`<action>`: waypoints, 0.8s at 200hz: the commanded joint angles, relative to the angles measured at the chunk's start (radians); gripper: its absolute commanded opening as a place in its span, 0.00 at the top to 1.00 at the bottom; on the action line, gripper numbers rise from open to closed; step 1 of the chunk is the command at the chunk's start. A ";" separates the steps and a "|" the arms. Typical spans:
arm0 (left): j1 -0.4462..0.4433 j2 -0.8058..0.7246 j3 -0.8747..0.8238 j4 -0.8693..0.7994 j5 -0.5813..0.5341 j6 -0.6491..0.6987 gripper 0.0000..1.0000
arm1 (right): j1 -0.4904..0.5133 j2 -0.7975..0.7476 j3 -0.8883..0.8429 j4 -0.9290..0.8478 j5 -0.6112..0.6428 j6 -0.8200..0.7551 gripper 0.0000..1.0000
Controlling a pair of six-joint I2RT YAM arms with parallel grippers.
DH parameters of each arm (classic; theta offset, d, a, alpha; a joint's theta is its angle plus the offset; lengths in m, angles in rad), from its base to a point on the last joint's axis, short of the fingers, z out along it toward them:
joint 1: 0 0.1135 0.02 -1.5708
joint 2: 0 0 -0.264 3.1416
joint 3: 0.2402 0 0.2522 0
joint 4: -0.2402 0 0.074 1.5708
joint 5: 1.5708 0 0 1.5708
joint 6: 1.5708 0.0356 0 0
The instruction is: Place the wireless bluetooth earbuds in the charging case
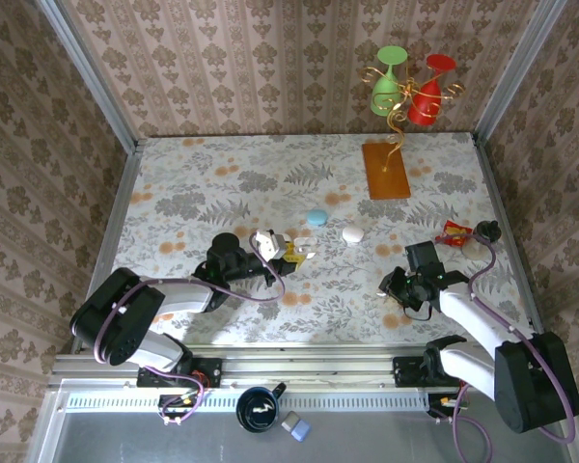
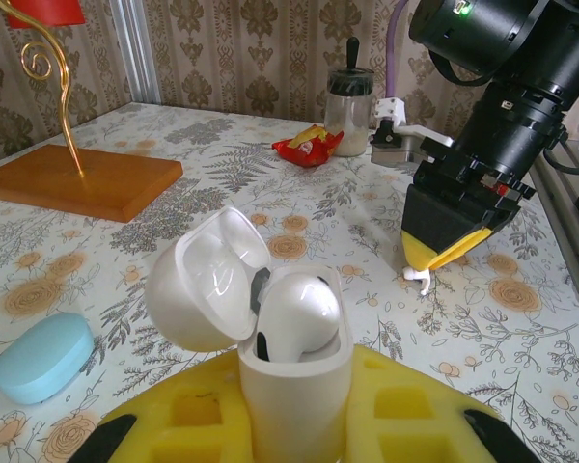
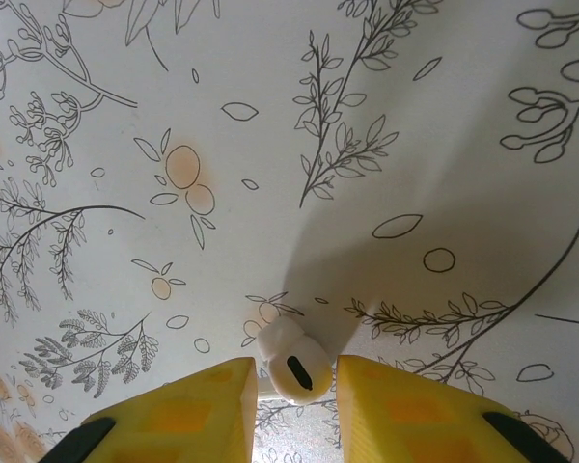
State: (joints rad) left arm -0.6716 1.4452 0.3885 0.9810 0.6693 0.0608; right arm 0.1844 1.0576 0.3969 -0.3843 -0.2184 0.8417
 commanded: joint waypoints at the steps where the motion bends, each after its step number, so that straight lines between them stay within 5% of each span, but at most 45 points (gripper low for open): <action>1: 0.011 0.007 0.015 0.041 0.022 0.005 1.00 | -0.007 0.014 -0.012 0.016 -0.007 0.005 0.72; 160: 0.011 0.017 0.006 0.072 0.020 -0.002 1.00 | -0.007 0.024 0.001 0.017 0.002 -0.021 0.80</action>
State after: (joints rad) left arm -0.6659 1.4578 0.3882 1.0039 0.6697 0.0608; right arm 0.1829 1.1011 0.3973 -0.3458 -0.2218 0.8368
